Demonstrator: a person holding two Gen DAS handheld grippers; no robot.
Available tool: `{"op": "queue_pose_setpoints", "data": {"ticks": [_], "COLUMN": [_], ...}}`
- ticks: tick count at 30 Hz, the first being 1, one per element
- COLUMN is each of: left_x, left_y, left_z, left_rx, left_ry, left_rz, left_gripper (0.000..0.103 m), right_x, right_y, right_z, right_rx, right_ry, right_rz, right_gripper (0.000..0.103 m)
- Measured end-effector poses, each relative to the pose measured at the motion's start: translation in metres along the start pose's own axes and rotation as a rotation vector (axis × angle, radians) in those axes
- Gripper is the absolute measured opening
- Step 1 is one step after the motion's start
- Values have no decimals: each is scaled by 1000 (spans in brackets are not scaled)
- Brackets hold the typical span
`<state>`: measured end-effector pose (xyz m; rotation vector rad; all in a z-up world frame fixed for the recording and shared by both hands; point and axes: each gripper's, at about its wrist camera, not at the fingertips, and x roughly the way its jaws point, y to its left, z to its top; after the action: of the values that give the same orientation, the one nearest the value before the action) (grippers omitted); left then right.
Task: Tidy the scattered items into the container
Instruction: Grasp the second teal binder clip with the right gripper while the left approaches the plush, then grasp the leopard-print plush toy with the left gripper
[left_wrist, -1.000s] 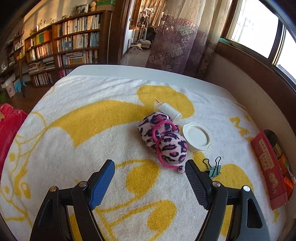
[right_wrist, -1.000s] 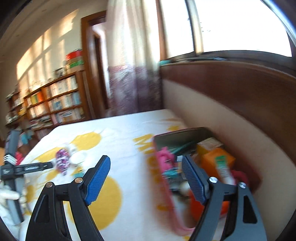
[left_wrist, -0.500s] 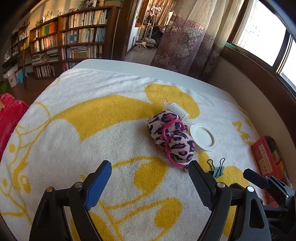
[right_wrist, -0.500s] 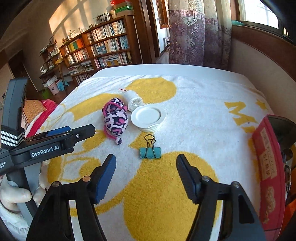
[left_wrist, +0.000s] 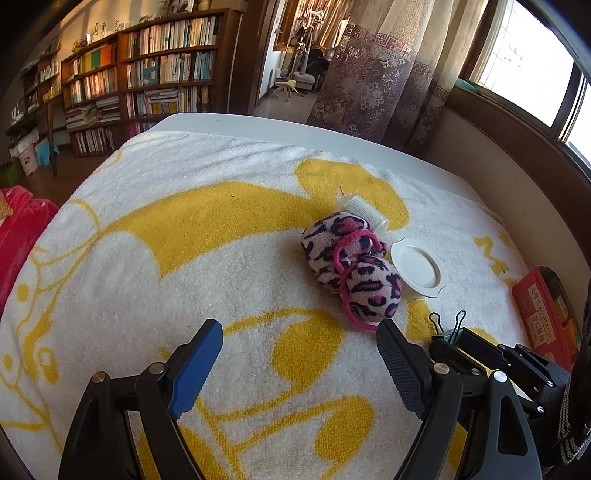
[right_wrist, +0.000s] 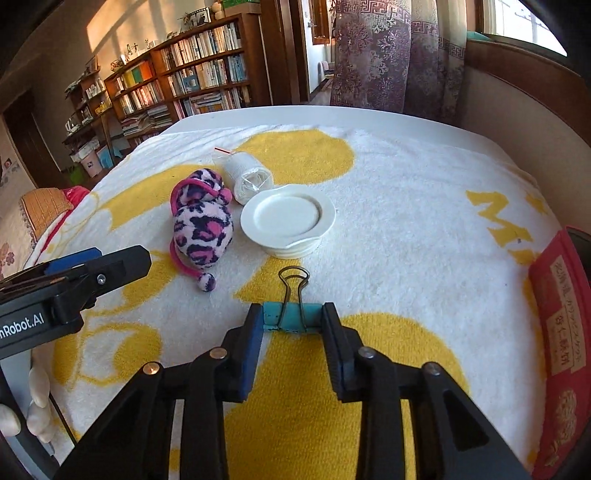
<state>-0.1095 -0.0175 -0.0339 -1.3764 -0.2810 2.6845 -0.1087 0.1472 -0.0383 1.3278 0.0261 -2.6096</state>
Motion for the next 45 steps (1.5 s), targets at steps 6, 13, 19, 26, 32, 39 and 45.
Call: {"op": "queue_pose_setpoints", "data": {"ticks": [6,13,19,26,32,39,45], "left_x": [3,7,13,41,69,76,62], "left_y": [-8,-17,-48,-60,-51,-34,-28], "left_z": [-2,-1,7,29,37,44,44], "left_rx": [35,70,229,283,278,152,100], "left_ry": [-7,-15,-18,41,88,82,44], "left_rz": [1,17,38,75,138,81,22], "left_gripper": [87,87,103,103,103,101,57], "right_x": [-20,-30,-40,-42,-42,-43,-42], "right_y": [-13,-41,-50,-49,-51,-49,-48], "right_z": [3,4,6,5,5,5,4], "right_rx": [43,166,214,209,220,212,206], "right_ry": [-96,-150,-175,-179,-175,-180,-179], "right_rz": [-25,-83,-64,-63,-60,-61,-67], "right_gripper": [35,35,35,35,35,35,35]}}
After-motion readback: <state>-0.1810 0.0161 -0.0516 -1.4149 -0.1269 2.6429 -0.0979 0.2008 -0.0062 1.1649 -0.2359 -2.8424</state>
